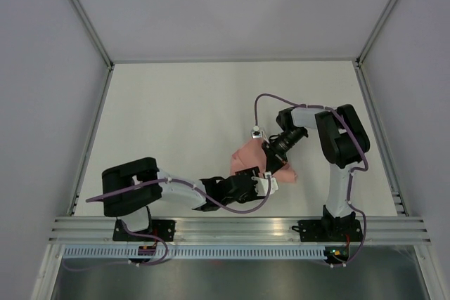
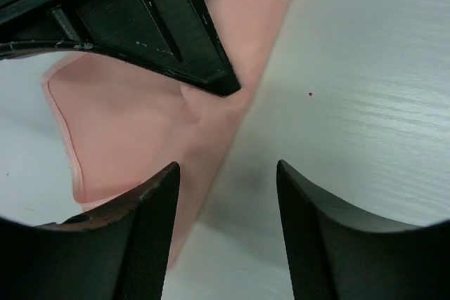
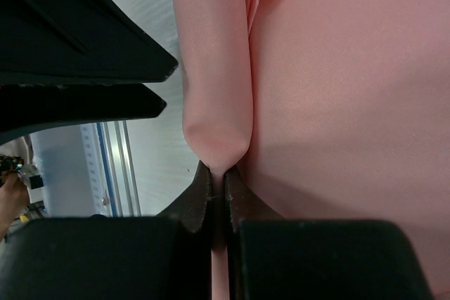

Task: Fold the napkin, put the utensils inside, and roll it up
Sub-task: Roll the napkin with the utensil

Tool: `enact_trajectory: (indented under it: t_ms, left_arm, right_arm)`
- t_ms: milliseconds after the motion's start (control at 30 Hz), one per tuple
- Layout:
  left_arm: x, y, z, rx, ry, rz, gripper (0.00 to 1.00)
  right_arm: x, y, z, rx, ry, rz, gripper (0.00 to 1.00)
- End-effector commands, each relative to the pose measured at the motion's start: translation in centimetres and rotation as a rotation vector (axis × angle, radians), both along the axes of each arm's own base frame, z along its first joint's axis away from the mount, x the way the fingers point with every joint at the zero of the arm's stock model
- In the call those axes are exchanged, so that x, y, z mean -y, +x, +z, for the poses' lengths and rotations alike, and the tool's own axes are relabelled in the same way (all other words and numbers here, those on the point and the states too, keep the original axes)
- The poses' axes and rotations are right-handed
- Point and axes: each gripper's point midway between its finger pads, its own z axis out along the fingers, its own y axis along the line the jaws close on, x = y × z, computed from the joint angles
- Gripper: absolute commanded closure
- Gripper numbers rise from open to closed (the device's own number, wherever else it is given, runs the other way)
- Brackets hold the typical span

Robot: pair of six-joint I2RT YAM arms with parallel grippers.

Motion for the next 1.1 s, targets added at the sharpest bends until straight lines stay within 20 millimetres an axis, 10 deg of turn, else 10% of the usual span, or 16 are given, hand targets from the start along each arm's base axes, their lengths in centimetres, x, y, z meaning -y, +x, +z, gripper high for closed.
enact_trajectory:
  t_ms: [0,600,967,1067]
  left_arm:
    - [1.6,2.2,2.3,0.187,0.008,-0.010,0.36]
    - [1.9,1.2,-3.2,0.120,0.187,-0.156,0.41]
    - [-0.1,0.3,-7.5,-0.152,0.235,-0.102,0.79]
    - [-0.2,0.0,-8.3,-0.232,0.265,-0.101,0.90]
  right_arm:
    - [2.8,0.8,-4.7,0.106,-0.138,0.111,1.00]
    - [2.6,1.6,-5.2,0.068,-0.147,0.103,1.00]
    - [2.6,1.5,-5.2,0.064,-0.148,0.104,0.99]
    - [2.5,1.8,-4.8,0.084,-0.140,0.100,0.86]
